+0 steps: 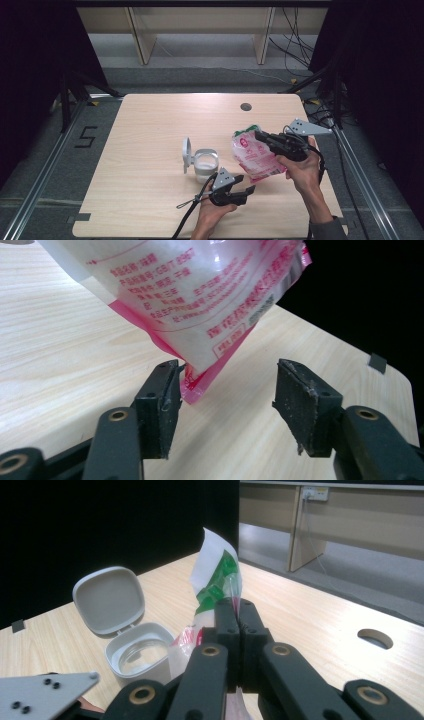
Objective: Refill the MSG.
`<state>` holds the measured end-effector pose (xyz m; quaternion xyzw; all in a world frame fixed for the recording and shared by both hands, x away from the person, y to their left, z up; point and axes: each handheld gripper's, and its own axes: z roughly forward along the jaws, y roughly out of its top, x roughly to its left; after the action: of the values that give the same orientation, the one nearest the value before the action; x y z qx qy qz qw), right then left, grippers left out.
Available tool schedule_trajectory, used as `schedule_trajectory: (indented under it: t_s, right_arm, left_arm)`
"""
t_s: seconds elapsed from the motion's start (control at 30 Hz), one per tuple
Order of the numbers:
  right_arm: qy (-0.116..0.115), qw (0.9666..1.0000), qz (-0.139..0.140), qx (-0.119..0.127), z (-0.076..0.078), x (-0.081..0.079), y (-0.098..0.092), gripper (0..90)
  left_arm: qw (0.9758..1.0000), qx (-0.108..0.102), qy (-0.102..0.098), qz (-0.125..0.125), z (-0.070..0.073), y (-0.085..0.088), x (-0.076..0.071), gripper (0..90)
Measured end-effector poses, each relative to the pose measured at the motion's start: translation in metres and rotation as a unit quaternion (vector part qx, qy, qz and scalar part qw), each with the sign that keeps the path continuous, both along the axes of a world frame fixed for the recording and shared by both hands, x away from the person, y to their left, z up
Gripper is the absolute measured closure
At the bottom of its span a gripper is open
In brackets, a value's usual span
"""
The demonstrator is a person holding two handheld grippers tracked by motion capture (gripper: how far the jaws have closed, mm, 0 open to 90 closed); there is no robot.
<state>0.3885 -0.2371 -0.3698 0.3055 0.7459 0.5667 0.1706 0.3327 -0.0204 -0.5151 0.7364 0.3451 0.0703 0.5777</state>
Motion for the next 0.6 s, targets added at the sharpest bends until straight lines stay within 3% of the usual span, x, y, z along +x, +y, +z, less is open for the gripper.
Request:
schedule_trajectory:
  t_s: [0.07,0.1,0.13,0.2,0.23,0.37,0.4,0.53,0.57,0.6]
  right_arm:
    - [0.006,1.0,-0.005,-0.005,-0.002,-0.001,-0.001,90.0]
    - [0.002,1.0,-0.001,-0.004,-0.003,0.0,-0.002,90.0]
    - [0.011,0.9999,-0.012,-0.004,-0.003,-0.003,-0.004,90.0]
    - [0.0,0.9999,-0.013,-0.003,-0.003,-0.002,-0.006,90.0]
    - [0.011,0.9998,-0.015,-0.001,-0.003,-0.005,-0.007,90.0]
    - [0.002,0.9999,-0.013,0.0,-0.004,-0.007,-0.01,90.0]
    - [-0.001,0.9998,-0.016,-0.007,-0.004,-0.008,-0.012,90.0]
    - [-0.014,0.9989,-0.029,-0.035,-0.003,-0.01,-0.016,90.0]
    - [-0.008,0.9991,-0.032,-0.028,-0.004,-0.011,-0.015,90.0]
    - [-0.004,0.9987,-0.038,-0.035,-0.003,-0.011,-0.015,90.0]
  left_arm:
    - [1.0,0.0,-0.003,0.001,0.0,0.003,-0.003,41.8]
    - [0.9998,0.017,-0.007,0.0,0.001,0.006,-0.004,41.8]
    - [0.9999,0.012,-0.009,0.004,0.001,0.007,-0.006,41.5]
    - [0.9997,0.017,-0.013,0.007,0.001,0.01,-0.007,40.7]
    - [0.9996,0.023,-0.012,0.008,0.002,0.012,-0.008,40.5]
    - [0.9992,0.032,-0.023,0.002,0.001,0.015,-0.009,38.5]
    - [0.9995,0.025,-0.02,0.0,0.0,0.015,-0.01,38.2]
    - [0.9985,0.045,-0.031,-0.002,0.0,0.019,-0.013,37.8]
    - [0.999,0.038,-0.021,0.01,0.0,0.017,-0.016,37.5]
    - [0.9984,0.048,-0.031,0.0,0.001,0.02,-0.016,36.9]
